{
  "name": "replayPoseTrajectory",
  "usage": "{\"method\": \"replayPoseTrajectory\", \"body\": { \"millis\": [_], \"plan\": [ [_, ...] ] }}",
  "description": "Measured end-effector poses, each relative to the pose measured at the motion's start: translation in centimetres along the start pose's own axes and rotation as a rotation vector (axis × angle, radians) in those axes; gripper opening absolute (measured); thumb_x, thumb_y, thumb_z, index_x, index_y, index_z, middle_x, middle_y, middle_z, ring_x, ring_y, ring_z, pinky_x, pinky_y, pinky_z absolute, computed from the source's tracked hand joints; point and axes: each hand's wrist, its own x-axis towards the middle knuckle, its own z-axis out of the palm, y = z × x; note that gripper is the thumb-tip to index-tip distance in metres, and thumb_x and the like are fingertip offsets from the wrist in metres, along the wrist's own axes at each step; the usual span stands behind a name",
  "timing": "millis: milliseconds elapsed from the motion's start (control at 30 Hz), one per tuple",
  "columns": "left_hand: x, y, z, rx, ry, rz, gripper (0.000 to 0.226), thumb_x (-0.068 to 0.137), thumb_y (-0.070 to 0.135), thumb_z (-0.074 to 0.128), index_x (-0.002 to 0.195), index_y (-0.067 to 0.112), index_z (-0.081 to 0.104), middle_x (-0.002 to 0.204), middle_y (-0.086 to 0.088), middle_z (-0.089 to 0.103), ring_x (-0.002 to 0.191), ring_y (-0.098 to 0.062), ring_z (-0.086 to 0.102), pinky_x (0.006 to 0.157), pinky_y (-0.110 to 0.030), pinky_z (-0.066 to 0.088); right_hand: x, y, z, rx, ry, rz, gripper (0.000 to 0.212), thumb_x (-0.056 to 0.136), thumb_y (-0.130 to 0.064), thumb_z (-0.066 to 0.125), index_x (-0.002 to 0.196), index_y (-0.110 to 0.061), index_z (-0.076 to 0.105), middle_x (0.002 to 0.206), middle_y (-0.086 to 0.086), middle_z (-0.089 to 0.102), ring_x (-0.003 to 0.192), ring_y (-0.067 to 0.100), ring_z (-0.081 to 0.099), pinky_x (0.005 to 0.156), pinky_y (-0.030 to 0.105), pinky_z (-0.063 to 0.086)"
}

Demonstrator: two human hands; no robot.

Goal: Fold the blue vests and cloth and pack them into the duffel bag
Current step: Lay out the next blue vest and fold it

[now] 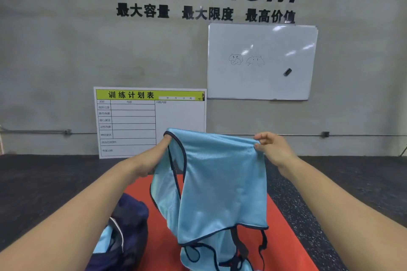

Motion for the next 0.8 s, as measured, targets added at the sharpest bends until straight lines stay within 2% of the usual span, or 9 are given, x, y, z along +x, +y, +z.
{"method": "replayPoseTrajectory", "body": {
  "millis": [67, 167, 233, 300, 400, 500, 600, 733, 800],
  "plan": [
    [-0.9, 0.6, 0.4, -0.05, -0.039, -0.016, 0.079, 0.077, 0.093, 0.025, 0.115, 0.036, 0.065, 0.108, 0.003, 0.073, 0.11, -0.023, 0.066, 0.108, -0.041, 0.04, 0.3, 0.0, 0.5, -0.005, 0.004, -0.005, 0.017, 0.098, 0.0, 0.062, 0.112, -0.009, 0.065, 0.091, 0.003, 0.06, 0.078, 0.014, 0.055, 0.064, 0.02, 0.044],
    [-1.9, 0.9, -0.1, -0.073, -0.123, 0.05, 0.06, 0.091, 0.074, 0.047, 0.116, 0.026, 0.073, 0.112, -0.002, 0.076, 0.105, -0.021, 0.073, 0.098, -0.043, 0.052, 0.7, 0.2, 1.0, 0.011, 0.008, -0.009, 0.016, 0.098, 0.001, 0.061, 0.11, -0.01, 0.064, 0.087, 0.001, 0.06, 0.077, 0.014, 0.055, 0.062, 0.018, 0.043],
    [-1.9, 0.9, -0.8, -0.07, -0.08, 0.072, 0.034, 0.091, 0.045, 0.068, 0.105, 0.016, 0.077, 0.114, -0.011, 0.075, 0.103, -0.027, 0.073, 0.097, -0.044, 0.054, 0.9, 0.4, 1.2, 0.014, 0.014, -0.011, 0.017, 0.098, 0.001, 0.06, 0.111, -0.01, 0.064, 0.088, 0.001, 0.06, 0.075, 0.012, 0.056, 0.062, 0.017, 0.043],
    [-1.8, 0.9, -1.2, -0.147, -0.028, 0.077, 0.014, 0.085, 0.019, 0.075, 0.097, 0.014, 0.073, 0.117, -0.018, 0.072, 0.095, -0.032, 0.069, 0.086, -0.04, 0.055, 1.0, 0.7, 1.2, 0.033, -0.007, -0.001, 0.02, 0.098, 0.002, 0.06, 0.114, -0.009, 0.064, 0.097, 0.006, 0.064, 0.077, 0.012, 0.059, 0.065, 0.02, 0.047],
    [-1.8, 1.0, -1.8, -0.383, -0.007, 0.128, 0.048, 0.086, 0.003, 0.07, 0.129, 0.021, 0.057, 0.12, -0.015, 0.068, 0.084, -0.027, 0.067, 0.079, -0.04, 0.054, 0.9, 1.2, 1.2, 0.08, -0.109, -0.002, 0.03, 0.097, 0.001, 0.062, 0.123, -0.016, 0.063, 0.123, 0.004, 0.063, 0.098, 0.011, 0.063, 0.083, 0.026, 0.053],
    [-2.3, 1.8, -1.5, -0.522, -0.048, 0.273, 0.064, 0.09, -0.004, 0.063, 0.142, 0.029, 0.049, 0.129, -0.015, 0.065, 0.1, -0.028, 0.072, 0.093, -0.044, 0.055, 0.2, 1.3, 1.1, 0.035, -0.185, -0.03, 0.036, 0.1, -0.006, 0.061, 0.127, -0.029, 0.061, 0.133, -0.005, 0.054, 0.108, 0.006, 0.058, 0.1, 0.034, 0.048],
    [-2.9, 2.5, -0.4, -0.55, -0.098, 0.379, 0.077, 0.089, -0.004, 0.066, 0.148, 0.037, 0.041, 0.137, -0.006, 0.061, 0.118, -0.027, 0.067, 0.103, -0.049, 0.05, -0.5, 1.3, 1.4, 0.046, -0.213, -0.048, 0.036, 0.099, -0.007, 0.063, 0.127, -0.03, 0.062, 0.136, -0.004, 0.054, 0.108, 0.006, 0.06, 0.103, 0.036, 0.049],
    [-2.7, 2.9, 1.1, -0.515, -0.102, 0.44, 0.087, 0.093, -0.003, 0.064, 0.153, 0.048, 0.029, 0.146, 0.007, 0.055, 0.123, -0.021, 0.064, 0.1, -0.044, 0.05, -2.4, 1.6, 2.0, 0.07, -0.289, -0.066, 0.033, 0.097, -0.005, 0.065, 0.125, -0.023, 0.064, 0.133, 0.0, 0.059, 0.114, 0.012, 0.063, 0.1, 0.035, 0.055],
    [-2.5, 3.0, 1.6, -0.465, -0.074, 0.441, 0.088, 0.094, -0.002, 0.063, 0.154, 0.051, 0.026, 0.149, 0.009, 0.045, 0.125, -0.013, 0.06, 0.106, -0.039, 0.046, -3.6, 2.3, 2.4, 0.074, -0.349, -0.056, 0.031, 0.096, -0.006, 0.068, 0.123, -0.022, 0.065, 0.13, 0.003, 0.063, 0.117, 0.016, 0.064, 0.094, 0.033, 0.057]
  ]
}}
